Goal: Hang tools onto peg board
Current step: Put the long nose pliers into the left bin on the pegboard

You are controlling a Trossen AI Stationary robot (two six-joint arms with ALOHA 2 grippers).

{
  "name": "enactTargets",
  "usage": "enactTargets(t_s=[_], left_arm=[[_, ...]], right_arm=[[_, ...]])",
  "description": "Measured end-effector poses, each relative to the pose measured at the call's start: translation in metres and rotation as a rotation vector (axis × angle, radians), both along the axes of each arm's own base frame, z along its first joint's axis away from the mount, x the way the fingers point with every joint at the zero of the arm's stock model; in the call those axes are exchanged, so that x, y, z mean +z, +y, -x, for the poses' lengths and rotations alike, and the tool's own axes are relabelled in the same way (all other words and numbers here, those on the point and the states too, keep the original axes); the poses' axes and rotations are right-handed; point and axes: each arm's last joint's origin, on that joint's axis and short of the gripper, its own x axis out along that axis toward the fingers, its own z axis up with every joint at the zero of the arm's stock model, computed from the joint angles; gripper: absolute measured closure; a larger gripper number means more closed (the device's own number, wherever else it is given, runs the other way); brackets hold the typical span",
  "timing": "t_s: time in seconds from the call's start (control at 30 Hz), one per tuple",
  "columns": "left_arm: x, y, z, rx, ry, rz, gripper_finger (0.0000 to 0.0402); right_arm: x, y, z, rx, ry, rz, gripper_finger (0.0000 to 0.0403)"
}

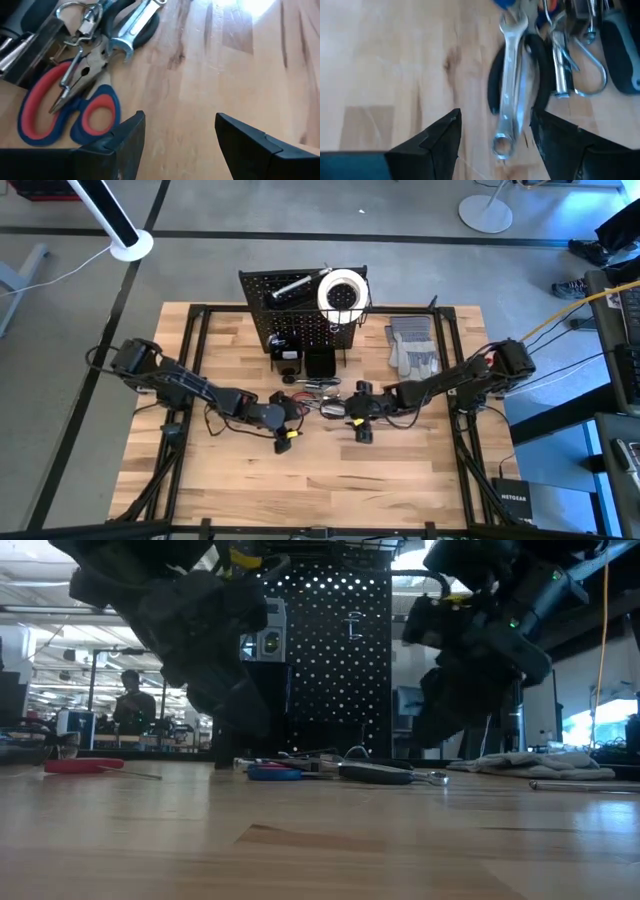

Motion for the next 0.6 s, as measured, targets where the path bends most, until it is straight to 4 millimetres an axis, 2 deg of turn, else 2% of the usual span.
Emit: enactTargets(t_s=[0.3, 0.6], left_arm=[[-0.021, 0.009, 0.018, 0.080, -0.121, 0.086, 0.0176], [-0.024, 0.013, 0.021, 0.086, -0.119, -0.036, 0.0176]], right_arm=[[-0.023, -0.007, 0.015, -0.050, -0.032, -0.051, 0.0166], [-0.036, -0.010, 0.027, -0.113, -0.095, -0.066, 0.0166]])
